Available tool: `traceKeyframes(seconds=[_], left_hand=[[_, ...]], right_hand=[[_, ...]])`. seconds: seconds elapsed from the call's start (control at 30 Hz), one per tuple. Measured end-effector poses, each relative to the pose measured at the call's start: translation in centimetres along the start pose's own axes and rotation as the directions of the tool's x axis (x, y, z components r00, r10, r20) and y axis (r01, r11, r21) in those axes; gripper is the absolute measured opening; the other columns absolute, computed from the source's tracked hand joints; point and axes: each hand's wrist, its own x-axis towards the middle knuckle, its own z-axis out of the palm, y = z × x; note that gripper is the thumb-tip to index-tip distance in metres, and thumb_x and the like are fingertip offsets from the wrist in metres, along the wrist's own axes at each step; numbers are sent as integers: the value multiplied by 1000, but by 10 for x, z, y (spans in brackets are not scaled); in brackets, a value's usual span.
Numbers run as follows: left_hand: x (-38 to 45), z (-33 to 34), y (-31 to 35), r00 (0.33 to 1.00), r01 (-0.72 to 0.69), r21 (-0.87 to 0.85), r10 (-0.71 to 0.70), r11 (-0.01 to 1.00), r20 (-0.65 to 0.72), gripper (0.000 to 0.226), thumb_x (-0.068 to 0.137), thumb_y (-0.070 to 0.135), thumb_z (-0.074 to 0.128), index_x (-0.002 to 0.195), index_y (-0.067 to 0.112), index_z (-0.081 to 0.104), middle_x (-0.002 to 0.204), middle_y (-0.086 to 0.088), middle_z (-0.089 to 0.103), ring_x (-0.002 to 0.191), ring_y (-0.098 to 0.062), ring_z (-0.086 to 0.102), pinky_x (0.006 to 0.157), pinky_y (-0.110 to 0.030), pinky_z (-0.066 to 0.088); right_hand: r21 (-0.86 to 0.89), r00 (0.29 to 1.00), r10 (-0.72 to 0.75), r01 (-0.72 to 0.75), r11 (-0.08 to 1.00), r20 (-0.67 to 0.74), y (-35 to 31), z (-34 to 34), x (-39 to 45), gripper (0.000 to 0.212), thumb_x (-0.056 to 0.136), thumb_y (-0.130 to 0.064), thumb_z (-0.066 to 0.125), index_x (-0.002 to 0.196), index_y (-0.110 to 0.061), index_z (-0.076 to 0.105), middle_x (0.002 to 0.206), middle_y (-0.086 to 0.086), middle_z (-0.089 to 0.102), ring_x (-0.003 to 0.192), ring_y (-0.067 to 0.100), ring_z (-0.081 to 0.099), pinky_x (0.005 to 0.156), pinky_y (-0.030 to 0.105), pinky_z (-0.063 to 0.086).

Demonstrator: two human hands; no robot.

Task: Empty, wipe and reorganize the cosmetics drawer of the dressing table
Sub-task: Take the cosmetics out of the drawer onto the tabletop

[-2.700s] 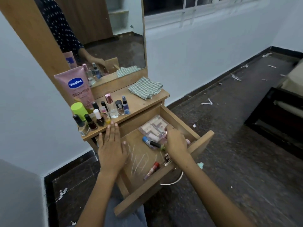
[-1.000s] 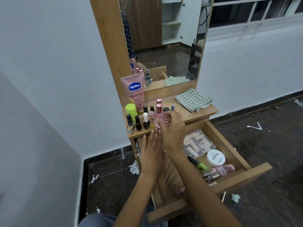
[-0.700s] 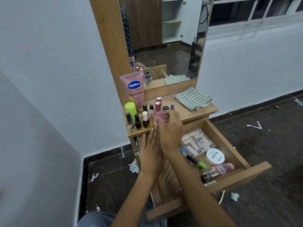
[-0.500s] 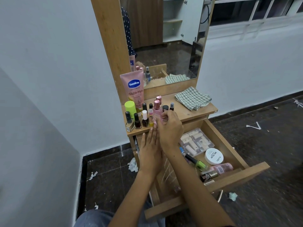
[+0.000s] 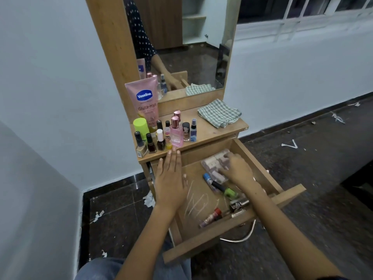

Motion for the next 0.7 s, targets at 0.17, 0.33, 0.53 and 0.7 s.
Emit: traceKeyframes(seconds=[0.17, 0.33, 0.53, 0.7], left_hand=[[0, -4, 1, 1000, 6, 2, -6, 1000, 10, 68, 87, 34, 28, 148, 3, 24, 155, -12, 21, 144, -22, 17, 114, -35, -6], [0, -5, 1, 1000, 3, -21, -2, 1000, 12, 68, 90, 35, 26, 150, 6, 11, 158, -10, 7, 146, -20, 3, 114, -36, -10], [0, -7, 3, 1000, 18, -25, -18, 1000, 22, 67, 90, 35, 27, 149, 6, 14, 157, -11, 13, 146, -21, 8, 115, -39, -3], [0, -11, 3, 999, 14, -22, -13, 1000, 50, 66, 97, 36, 28, 151, 8, 2, 159, -8, 0, 146, -19, -4, 114, -37, -11]], right_hand=[[-138, 994, 95, -88, 987, 49, -14, 14, 13, 73, 84, -48, 63, 136, -5, 36, 133, 21, 43, 120, 36, 45, 94, 44, 43], [-196, 983, 176, -163, 967, 51, -25, 20, 17, 102, 73, -68, 64, 141, -3, 24, 136, 22, 34, 121, 36, 39, 98, 44, 37], [-95, 980, 199, -199, 976, -8, -24, 27, 20, 112, 59, -75, 69, 139, -7, 29, 129, 18, 35, 117, 36, 41, 98, 45, 37], [-25, 983, 184, -184, 983, 8, -24, 29, 21, 119, 54, -70, 76, 139, -6, 24, 135, 22, 38, 125, 40, 40, 104, 49, 34]])
